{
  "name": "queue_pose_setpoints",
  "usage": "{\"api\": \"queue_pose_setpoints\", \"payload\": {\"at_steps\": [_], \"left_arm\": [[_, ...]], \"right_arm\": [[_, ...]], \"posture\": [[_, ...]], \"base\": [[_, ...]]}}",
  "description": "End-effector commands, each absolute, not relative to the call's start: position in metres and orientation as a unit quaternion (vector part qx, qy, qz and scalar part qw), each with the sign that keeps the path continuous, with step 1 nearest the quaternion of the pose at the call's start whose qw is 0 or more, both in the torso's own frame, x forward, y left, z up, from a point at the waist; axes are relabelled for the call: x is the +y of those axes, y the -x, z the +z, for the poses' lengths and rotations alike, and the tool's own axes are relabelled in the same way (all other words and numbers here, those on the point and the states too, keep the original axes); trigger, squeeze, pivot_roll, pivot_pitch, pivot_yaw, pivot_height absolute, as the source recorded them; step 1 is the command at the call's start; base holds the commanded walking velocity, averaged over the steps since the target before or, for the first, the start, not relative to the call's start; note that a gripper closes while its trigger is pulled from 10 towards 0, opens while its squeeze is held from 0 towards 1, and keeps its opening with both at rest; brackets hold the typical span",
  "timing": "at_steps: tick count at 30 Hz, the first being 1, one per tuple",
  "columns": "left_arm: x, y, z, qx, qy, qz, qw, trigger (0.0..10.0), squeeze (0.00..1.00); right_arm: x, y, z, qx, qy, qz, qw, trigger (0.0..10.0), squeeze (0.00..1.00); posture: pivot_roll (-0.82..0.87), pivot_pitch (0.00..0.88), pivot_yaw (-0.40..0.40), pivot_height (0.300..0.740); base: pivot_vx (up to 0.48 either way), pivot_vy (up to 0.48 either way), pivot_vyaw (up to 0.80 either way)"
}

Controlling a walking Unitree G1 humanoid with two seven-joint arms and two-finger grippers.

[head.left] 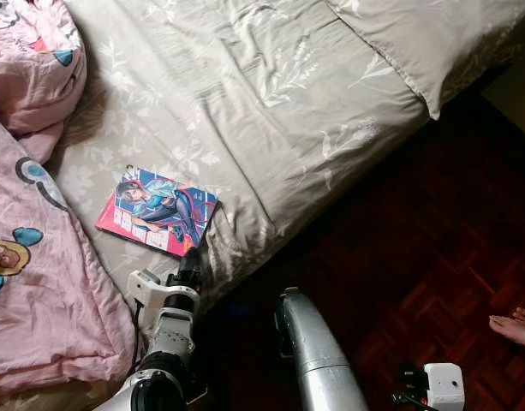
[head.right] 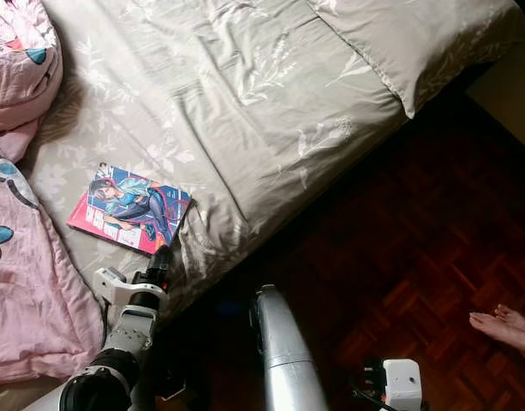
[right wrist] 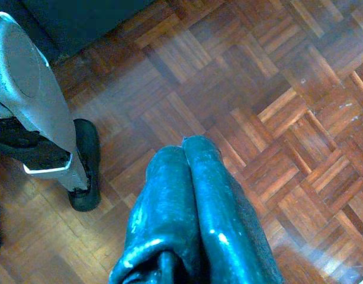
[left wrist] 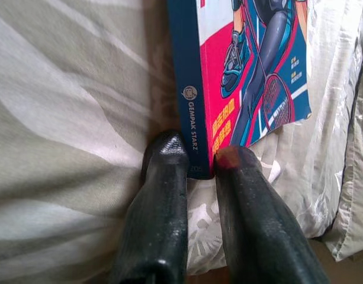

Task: Clean up the room

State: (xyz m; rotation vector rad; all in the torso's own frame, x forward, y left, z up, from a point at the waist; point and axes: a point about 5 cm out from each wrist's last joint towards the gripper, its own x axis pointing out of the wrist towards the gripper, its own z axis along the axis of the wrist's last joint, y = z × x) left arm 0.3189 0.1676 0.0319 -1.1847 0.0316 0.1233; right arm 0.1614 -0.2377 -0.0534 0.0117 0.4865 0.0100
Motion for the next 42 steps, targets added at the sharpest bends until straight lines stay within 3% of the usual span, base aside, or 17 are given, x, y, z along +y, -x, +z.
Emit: {"api": "queue_pose_setpoints", "payload": {"at_steps": [1, 19, 24, 25, 26, 36, 38, 42], "left_arm": [[0.149, -0.307, 0.014, 0.064, 0.574, 0.055, 0.815, 0.0, 0.0], [0.16, -0.312, 0.026, 0.014, 0.571, 0.046, 0.819, 0.0, 0.0], [0.164, -0.319, 0.042, -0.008, 0.517, 0.006, 0.856, 0.0, 0.0], [0.165, -0.319, 0.047, -0.009, 0.48, -0.01, 0.877, 9.4, 0.0], [0.166, -0.317, 0.049, -0.011, 0.463, -0.017, 0.886, 10.0, 0.0], [0.187, -0.287, 0.049, 0.007, 0.296, -0.011, 0.955, 10.0, 0.0], [0.189, -0.285, 0.051, 0.005, 0.285, -0.006, 0.958, 10.0, 0.0], [0.2, -0.273, 0.068, -0.016, 0.19, 0.013, 0.981, 10.0, 0.0]], "right_arm": [[-0.24, -0.143, -0.063, 0.273, -0.013, -0.005, 0.962, 10.0, 0.0], [-0.234, -0.158, -0.064, 0.285, -0.016, -0.011, 0.958, 10.0, 0.0], [-0.225, -0.17, -0.065, 0.293, -0.02, -0.019, 0.956, 10.0, 0.0], [-0.222, -0.175, -0.065, 0.296, -0.022, -0.022, 0.955, 10.0, 0.0], [-0.221, -0.177, -0.065, 0.297, -0.022, -0.023, 0.955, 10.0, 0.0], [-0.206, -0.196, -0.063, 0.307, -0.025, -0.032, 0.951, 10.0, 0.0], [-0.205, -0.197, -0.063, 0.306, -0.026, -0.032, 0.951, 10.0, 0.0], [-0.198, -0.206, -0.059, 0.295, -0.042, -0.035, 0.954, 10.0, 0.0]], "posture": [[-0.31, 0.537, -0.192, 0.621], [-0.24, 0.454, -0.146, 0.621], [-0.19, 0.387, -0.11, 0.621], [-0.16, 0.351, -0.09, 0.621], [-0.16, 0.344, -0.087, 0.621], [-0.07, 0.246, -0.031, 0.621], [-0.07, 0.241, -0.028, 0.621], [-0.04, 0.214, -0.003, 0.621]], "base": [[0.0, 0.0, 0.0], [0.0, 0.0, 0.0], [0.0, 0.0, 0.0], [0.0, 0.0, 0.0], [0.0, 0.0, 0.0], [0.0, 0.0, 0.0], [0.0, 0.0, 0.0], [0.0, 0.0, 0.0]]}}
